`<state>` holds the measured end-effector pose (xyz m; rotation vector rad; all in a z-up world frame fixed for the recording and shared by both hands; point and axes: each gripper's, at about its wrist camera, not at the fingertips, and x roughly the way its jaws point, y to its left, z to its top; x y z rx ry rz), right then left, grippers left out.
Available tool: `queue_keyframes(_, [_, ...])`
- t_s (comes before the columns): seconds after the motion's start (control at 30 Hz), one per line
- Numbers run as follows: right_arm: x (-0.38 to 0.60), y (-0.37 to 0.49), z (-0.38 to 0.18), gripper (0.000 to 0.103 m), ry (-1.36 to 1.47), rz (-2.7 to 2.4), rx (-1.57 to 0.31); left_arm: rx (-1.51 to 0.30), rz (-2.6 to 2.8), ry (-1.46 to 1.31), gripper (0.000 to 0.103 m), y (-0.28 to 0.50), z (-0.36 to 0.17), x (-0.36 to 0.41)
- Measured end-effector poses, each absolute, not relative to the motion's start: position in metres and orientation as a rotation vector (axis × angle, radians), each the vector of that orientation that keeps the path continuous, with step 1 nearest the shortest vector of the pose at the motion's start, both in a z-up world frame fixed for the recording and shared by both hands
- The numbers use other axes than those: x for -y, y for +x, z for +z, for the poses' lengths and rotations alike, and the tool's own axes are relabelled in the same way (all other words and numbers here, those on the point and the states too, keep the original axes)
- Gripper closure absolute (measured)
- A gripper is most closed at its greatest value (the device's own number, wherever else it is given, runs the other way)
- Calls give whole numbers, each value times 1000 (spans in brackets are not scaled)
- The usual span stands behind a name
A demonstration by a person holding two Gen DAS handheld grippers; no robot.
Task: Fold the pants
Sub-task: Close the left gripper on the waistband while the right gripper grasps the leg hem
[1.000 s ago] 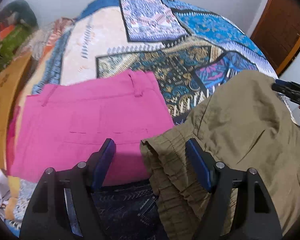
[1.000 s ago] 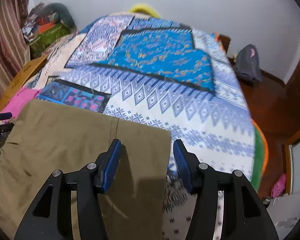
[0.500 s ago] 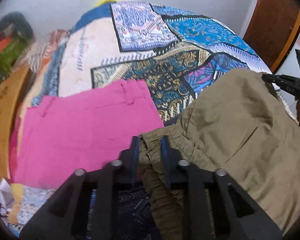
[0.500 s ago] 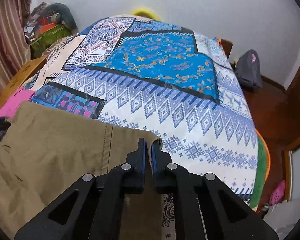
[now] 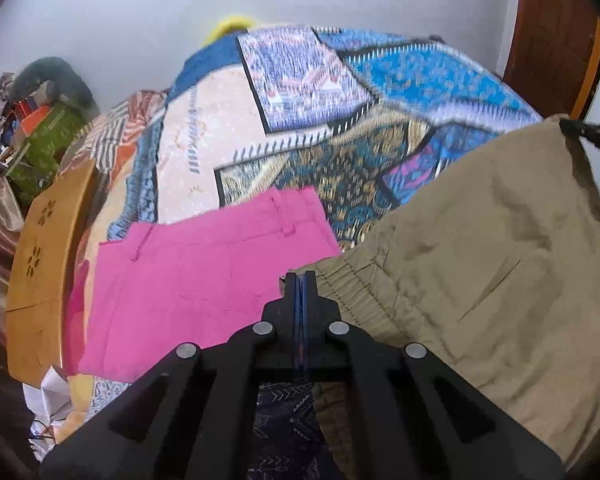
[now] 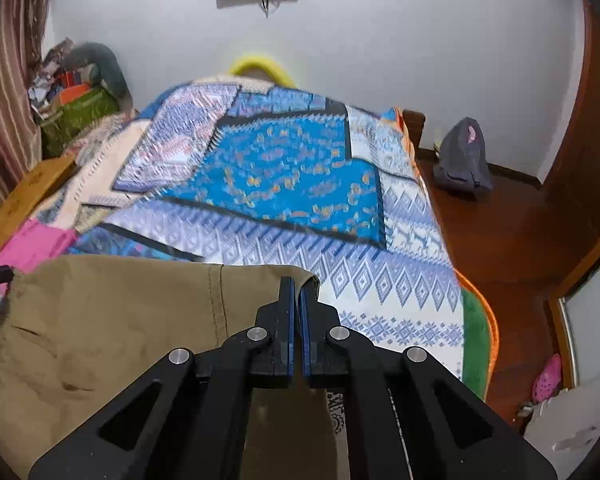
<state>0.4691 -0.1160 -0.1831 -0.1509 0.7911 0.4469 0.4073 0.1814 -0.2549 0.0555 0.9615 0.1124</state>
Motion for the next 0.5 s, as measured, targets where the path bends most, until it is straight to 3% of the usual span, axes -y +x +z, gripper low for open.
queue_keyframes(0.5, [146,383,-89,101,-76,537,-664,-770,44,72,103,332,-138,-143])
